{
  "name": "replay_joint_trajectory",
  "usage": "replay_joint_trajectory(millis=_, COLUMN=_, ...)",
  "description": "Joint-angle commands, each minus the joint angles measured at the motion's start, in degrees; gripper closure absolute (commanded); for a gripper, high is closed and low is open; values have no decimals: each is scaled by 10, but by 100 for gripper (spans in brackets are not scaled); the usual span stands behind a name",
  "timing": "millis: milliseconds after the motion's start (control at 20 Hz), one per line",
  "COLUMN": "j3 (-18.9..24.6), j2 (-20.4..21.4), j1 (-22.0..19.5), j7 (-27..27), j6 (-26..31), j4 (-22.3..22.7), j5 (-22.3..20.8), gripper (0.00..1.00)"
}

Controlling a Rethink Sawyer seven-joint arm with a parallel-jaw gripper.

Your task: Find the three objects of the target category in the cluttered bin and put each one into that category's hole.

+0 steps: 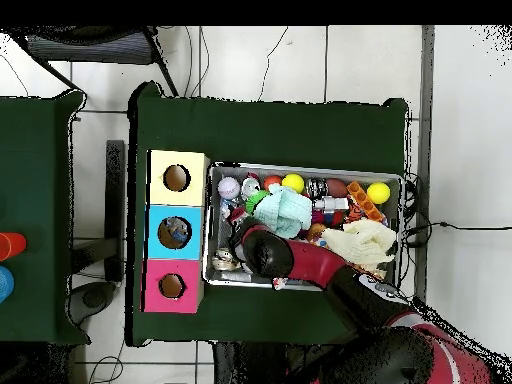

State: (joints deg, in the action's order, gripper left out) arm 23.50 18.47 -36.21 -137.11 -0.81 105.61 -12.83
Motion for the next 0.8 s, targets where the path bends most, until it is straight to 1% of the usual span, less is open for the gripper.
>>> replay_joint_trajectory(millis=50, j3=6, j2=-55, j1=21, j7=-34, j6=14, j4=-54, j5=11, gripper=0)
replay_joint_trajectory(millis=100, j3=6, j2=-56, j1=19, j7=-33, j6=20, j4=-55, j5=14, gripper=0)
replay_joint_trajectory(millis=200, j3=-1, j2=-53, j1=23, j7=-54, j6=23, j4=-53, j5=36, gripper=0)
replay_joint_trajectory(millis=300, j3=1, j2=-53, j1=19, j7=-59, j6=27, j4=-49, j5=42, gripper=0)
replay_joint_trajectory(millis=400, j3=5, j2=-56, j1=14, j7=-41, j6=36, j4=-53, j5=32, gripper=0)
replay_joint_trajectory(millis=450, j3=5, j2=-56, j1=14, j7=-35, j6=35, j4=-56, j5=27, gripper=100)
replay_joint_trajectory(millis=600, j3=8, j2=-57, j1=11, j7=-22, j6=40, j4=-59, j5=16, gripper=100)
replay_joint_trajectory(millis=800, j3=13, j2=-59, j1=6, j7=-18, j6=41, j4=-61, j5=14, gripper=100)
